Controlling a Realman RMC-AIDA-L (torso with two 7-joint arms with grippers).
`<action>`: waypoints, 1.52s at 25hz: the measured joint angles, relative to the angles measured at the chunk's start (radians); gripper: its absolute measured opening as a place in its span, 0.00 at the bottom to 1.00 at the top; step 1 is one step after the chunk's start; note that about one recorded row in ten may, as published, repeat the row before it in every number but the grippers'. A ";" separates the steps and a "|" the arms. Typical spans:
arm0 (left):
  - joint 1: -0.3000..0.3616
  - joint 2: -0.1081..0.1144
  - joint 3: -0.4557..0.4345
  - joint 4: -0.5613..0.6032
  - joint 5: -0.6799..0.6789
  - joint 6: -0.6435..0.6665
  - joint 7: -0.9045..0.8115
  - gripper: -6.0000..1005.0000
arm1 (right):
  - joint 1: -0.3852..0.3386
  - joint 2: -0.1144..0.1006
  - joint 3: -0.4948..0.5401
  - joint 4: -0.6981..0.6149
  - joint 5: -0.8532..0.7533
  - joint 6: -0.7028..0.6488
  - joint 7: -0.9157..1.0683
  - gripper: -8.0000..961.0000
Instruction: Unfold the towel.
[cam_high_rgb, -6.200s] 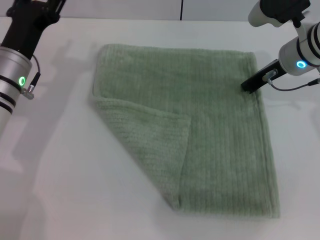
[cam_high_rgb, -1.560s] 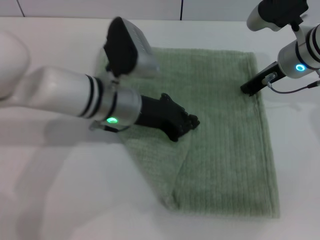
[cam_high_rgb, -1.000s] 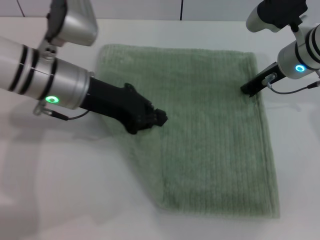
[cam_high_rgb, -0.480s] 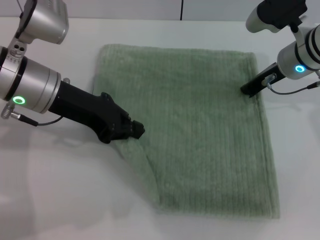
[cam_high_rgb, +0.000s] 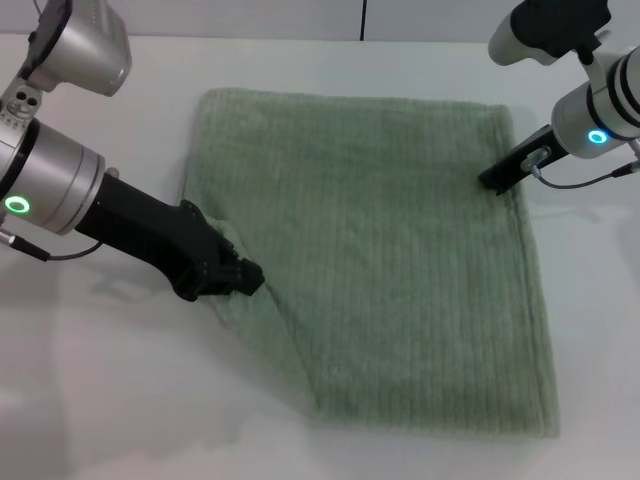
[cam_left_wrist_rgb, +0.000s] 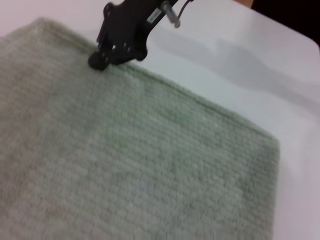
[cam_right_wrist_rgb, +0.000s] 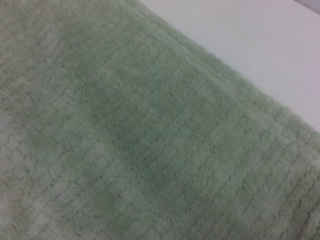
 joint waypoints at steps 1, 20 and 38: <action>-0.002 0.000 0.000 -0.001 0.004 0.004 -0.003 0.08 | 0.000 0.000 0.000 0.000 0.000 0.000 0.000 0.01; -0.001 -0.005 -0.076 0.050 0.028 0.015 0.028 0.36 | 0.005 0.001 0.000 0.000 0.000 -0.008 -0.001 0.01; 0.032 -0.043 -0.255 -0.556 -0.985 -0.558 0.676 0.46 | 0.001 0.054 0.000 -0.179 -0.013 -0.109 0.025 0.01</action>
